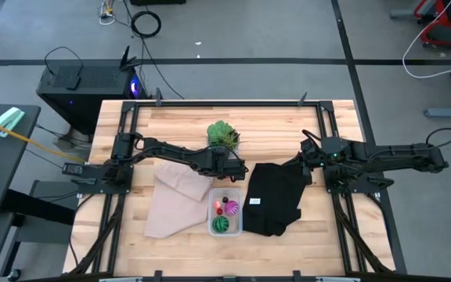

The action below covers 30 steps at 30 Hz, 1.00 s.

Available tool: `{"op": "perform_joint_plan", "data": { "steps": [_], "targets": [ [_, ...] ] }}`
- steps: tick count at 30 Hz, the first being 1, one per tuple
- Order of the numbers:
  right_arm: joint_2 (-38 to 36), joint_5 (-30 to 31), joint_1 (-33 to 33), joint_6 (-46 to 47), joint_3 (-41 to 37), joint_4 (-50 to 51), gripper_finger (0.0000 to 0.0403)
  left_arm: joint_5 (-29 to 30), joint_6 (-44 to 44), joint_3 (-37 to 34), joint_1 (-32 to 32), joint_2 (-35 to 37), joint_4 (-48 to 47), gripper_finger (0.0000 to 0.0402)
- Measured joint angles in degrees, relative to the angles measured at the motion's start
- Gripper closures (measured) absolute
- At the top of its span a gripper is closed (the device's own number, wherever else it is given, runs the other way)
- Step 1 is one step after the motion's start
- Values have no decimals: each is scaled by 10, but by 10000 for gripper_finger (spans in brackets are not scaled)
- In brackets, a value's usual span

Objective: Pick and placing Produce into tupperware
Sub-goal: Put the red apple into the transparent container

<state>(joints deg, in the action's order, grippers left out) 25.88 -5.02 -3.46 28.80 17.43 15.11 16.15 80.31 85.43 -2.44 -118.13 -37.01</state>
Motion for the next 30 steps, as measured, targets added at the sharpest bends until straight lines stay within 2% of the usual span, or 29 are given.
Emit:
{"op": "perform_joint_plan", "data": {
  "steps": [8, 21, 30],
  "targets": [
    [0, 0, 0, 0, 0, 0, 397, 2, 3, 0, 0, 0, 0, 12],
    [0, 0, 0, 0, 0, 0, 397, 4, 0, 0, -5, 0, -1, 85],
    [0, 0, 0, 0, 0, 0, 397, 8, 11, 0, -32, 0, 0, 114]
  ]
}}
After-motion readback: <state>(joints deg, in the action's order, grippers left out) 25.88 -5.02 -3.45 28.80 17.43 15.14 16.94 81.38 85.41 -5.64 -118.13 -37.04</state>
